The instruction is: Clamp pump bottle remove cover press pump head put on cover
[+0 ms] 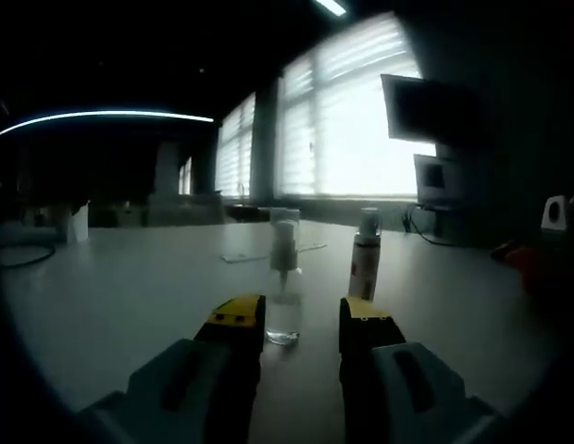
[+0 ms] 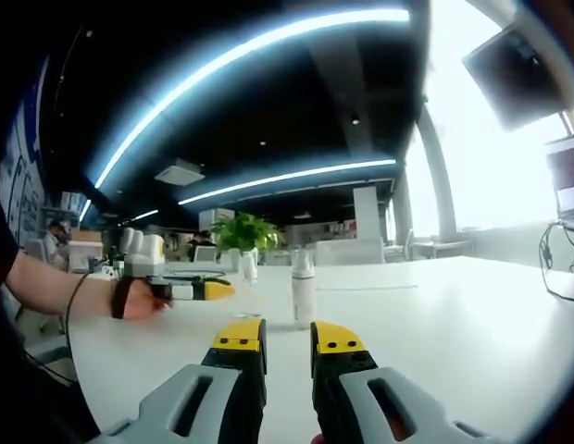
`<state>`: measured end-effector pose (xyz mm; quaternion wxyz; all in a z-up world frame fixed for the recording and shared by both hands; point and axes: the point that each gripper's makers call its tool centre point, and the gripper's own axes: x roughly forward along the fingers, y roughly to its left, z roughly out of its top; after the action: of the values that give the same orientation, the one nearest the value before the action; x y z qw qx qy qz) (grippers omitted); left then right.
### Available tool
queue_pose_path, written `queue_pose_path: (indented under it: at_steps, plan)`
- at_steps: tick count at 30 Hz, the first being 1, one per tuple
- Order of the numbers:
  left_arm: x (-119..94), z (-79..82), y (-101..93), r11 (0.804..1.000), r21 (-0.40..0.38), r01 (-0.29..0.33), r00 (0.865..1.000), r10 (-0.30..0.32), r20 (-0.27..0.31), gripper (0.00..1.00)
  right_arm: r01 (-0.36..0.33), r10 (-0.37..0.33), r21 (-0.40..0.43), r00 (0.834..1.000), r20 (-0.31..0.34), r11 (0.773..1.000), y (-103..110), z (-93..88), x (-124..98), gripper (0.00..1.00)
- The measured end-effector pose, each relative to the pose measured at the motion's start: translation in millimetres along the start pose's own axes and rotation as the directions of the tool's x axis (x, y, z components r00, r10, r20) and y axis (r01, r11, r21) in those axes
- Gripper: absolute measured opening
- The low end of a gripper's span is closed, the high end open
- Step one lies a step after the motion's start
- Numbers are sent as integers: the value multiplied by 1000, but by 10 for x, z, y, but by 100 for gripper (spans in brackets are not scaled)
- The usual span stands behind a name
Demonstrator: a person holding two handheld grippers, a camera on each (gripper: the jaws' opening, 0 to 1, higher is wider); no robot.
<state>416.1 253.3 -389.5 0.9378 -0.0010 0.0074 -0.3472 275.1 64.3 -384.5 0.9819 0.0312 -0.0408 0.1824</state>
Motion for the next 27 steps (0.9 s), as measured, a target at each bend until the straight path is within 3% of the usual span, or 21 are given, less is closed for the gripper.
queue_pose_path:
  at_steps: [7,13,18,22,27]
  plan:
    - [-261,246,-105,1000,-26,14,998,-12,61,23,-1,1,2,1000,-3,1000,-2,-3,-1,14]
    - [-474,336,-24,999,-41,-23,996,26,91,23,3,-3,-5,1000,-4,1000,2,-3,-3,15]
    - [-625,230,-26,996,-83,-27,997,33,72,22,0,0,-7,1000,-4,1000,12,1,-5,15]
    - [-741,135,-99,998,-48,-35,997,38,65,23,-2,2,-4,1000,-3,1000,11,3,-6,15]
    - [-906,71,-179,998,-63,-21,997,25,70,22,-3,3,-5,1000,-14,1000,14,-18,-5,15]
